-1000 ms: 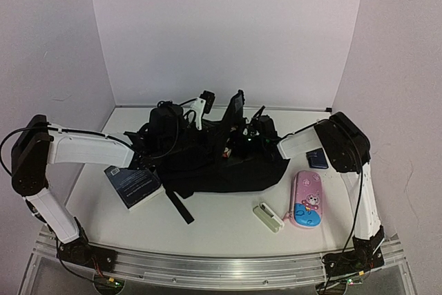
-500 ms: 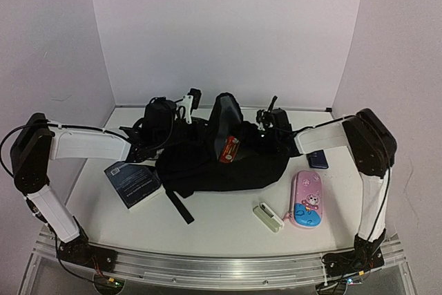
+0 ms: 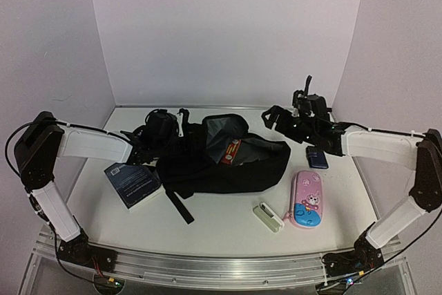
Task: Pack the student bag
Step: Place the book in the student bag, then pick up the book from the center of the board.
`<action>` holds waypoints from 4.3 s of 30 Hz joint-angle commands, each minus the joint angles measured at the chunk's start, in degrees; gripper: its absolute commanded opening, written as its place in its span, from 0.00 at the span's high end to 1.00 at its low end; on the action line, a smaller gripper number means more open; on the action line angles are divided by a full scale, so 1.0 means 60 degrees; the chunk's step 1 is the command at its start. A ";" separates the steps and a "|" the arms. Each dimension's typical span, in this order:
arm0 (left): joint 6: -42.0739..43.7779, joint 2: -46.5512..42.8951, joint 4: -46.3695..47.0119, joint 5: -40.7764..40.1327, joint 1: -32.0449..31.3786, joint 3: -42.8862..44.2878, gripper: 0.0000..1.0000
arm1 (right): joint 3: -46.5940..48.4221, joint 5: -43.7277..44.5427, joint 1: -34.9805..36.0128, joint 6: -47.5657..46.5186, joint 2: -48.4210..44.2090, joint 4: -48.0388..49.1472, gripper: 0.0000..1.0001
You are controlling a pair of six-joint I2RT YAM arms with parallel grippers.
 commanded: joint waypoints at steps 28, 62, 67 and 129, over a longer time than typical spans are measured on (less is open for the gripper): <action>-0.2369 -0.3373 -0.1761 0.3616 0.6665 -0.3677 0.03 | -0.0503 0.0554 0.0000 -0.0554 -0.2346 -0.0765 0.02; -0.3372 -0.1256 0.3800 0.3944 0.7133 -0.4446 1.00 | -0.0170 0.0671 0.0008 -0.0831 -0.2415 -0.1051 0.02; -0.1500 -0.3546 0.1634 0.4237 0.7133 -0.3654 1.00 | 0.0341 -0.0611 0.0007 -0.1761 -0.2275 -0.1159 0.02; 0.2651 -0.1704 -0.4109 0.6325 0.2367 0.1912 0.20 | 0.2507 -0.3809 0.0008 -0.1910 -0.0864 -0.2566 1.00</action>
